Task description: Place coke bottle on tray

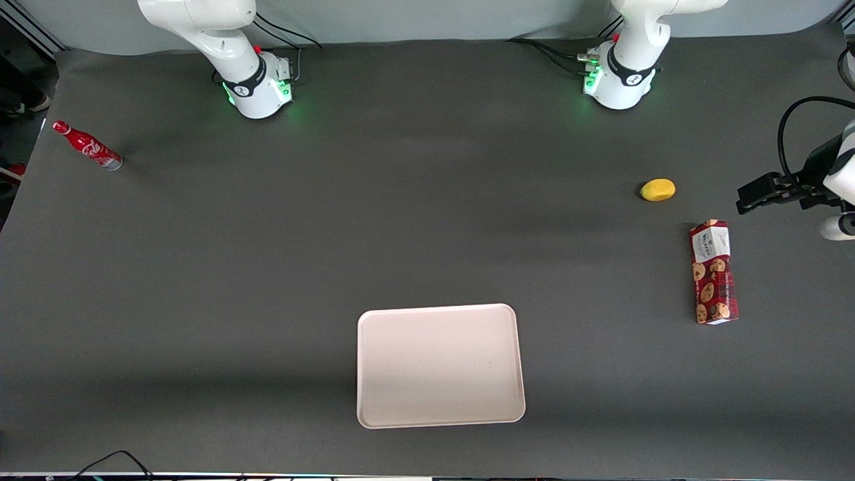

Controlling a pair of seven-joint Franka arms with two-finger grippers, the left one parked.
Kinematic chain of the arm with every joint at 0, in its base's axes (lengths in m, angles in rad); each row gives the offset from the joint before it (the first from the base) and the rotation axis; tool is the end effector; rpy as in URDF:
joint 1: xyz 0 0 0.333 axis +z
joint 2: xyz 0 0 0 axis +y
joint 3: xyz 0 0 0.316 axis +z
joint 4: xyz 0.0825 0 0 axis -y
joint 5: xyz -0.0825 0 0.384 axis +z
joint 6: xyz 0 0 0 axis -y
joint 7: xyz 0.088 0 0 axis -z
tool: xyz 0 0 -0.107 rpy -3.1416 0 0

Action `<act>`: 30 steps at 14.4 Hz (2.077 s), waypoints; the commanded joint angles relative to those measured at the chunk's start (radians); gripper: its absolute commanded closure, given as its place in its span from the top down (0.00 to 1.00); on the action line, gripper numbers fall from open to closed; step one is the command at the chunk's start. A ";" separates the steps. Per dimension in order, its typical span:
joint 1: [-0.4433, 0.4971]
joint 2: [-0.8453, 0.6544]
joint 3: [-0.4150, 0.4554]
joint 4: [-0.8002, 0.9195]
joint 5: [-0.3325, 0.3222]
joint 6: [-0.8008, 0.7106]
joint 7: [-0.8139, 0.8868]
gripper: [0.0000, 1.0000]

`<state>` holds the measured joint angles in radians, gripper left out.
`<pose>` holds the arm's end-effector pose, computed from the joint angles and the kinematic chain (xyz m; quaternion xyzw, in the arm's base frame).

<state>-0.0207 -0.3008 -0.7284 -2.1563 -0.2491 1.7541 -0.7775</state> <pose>0.3148 -0.3483 0.4768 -0.9941 -0.0671 0.0750 0.0411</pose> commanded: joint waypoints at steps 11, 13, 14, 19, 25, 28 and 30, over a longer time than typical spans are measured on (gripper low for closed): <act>0.045 -0.075 -0.471 -0.214 -0.093 0.379 -0.426 1.00; 0.045 -0.073 -0.482 -0.224 -0.085 0.403 -0.453 1.00; 0.045 -0.073 -0.485 -0.229 -0.082 0.415 -0.456 1.00; 0.120 -0.081 -0.572 -0.246 -0.050 0.458 -0.485 1.00; 0.127 -0.080 -0.589 -0.255 -0.036 0.490 -0.534 0.81; 0.127 -0.080 -0.589 -0.257 -0.036 0.495 -0.539 0.65; 0.130 -0.081 -0.589 -0.257 -0.036 0.495 -0.539 0.52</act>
<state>0.0958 -0.3532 -1.3025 -2.4076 -0.3051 2.2365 -1.2811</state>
